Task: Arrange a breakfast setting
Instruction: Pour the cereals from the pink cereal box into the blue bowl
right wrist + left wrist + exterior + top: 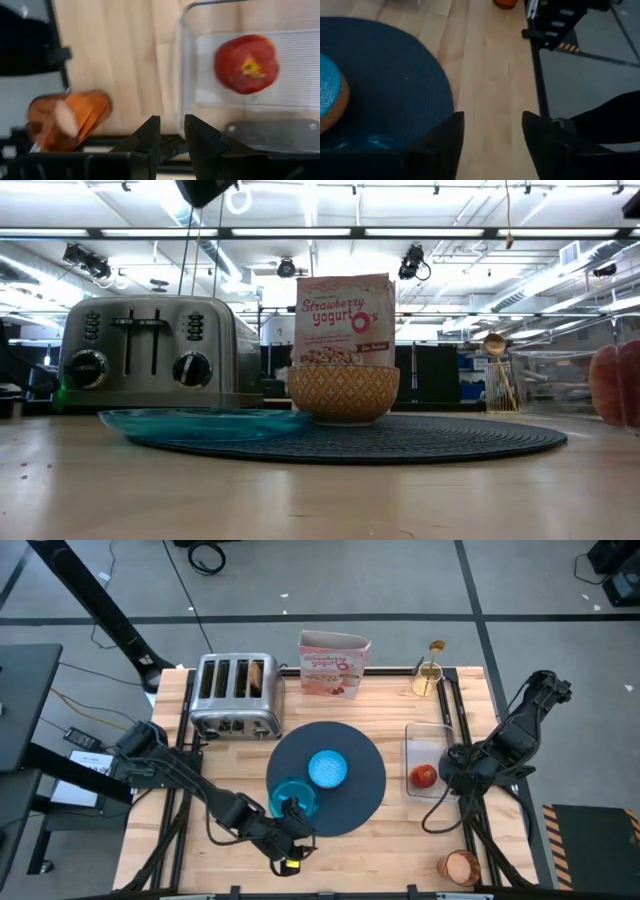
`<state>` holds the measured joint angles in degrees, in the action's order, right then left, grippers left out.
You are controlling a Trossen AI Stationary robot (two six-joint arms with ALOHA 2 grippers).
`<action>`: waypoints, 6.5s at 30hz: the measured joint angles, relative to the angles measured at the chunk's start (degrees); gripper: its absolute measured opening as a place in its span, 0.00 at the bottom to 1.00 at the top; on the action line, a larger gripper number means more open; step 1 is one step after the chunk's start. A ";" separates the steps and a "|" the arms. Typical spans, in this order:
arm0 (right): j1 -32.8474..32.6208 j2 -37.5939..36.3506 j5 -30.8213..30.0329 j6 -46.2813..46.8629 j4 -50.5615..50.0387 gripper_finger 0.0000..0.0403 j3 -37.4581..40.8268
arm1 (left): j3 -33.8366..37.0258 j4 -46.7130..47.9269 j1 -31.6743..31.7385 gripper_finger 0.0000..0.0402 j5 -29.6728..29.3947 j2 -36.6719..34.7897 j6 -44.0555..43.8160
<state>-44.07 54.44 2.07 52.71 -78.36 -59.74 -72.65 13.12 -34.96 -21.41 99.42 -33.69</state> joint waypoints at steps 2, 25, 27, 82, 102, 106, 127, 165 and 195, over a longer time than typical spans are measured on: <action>-0.12 2.24 1.36 -0.89 -1.49 0.27 -2.71 | -0.01 -2.24 0.07 0.57 -0.03 0.80 0.19; 7.42 22.15 -23.12 -12.53 -11.36 0.44 -29.08 | -0.04 -5.81 -3.55 0.59 -1.31 2.38 1.36; 11.93 21.78 -25.21 -15.28 -11.67 0.48 -29.08 | -0.04 -5.66 -3.91 0.59 -1.39 2.38 1.38; 92.94 34.98 30.74 -73.38 79.04 0.64 -2.76 | -0.04 19.54 17.17 0.58 -2.25 -9.16 2.56; 91.08 37.56 30.61 -70.23 84.19 0.18 -2.79 | 0.00 40.52 14.60 0.48 -16.78 -18.29 -13.07; 91.08 37.45 30.61 -69.46 84.15 0.06 -2.79 | -0.01 44.94 17.32 0.46 -18.31 -23.34 -10.38; 90.23 18.42 38.99 -65.00 67.77 0.01 -2.78 | -0.01 28.74 43.57 0.66 1.50 -31.98 22.73; 84.19 6.35 49.58 -53.72 66.88 0.01 -2.79 | 0.01 -3.75 47.54 0.56 21.68 -18.32 25.22; 84.21 5.69 43.88 -50.69 72.19 0.28 -2.83 | 0.01 -9.57 48.22 0.02 20.56 -18.45 25.43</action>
<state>40.14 60.13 45.95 2.02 -6.17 -62.57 -72.64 3.55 13.26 -0.85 80.97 -8.26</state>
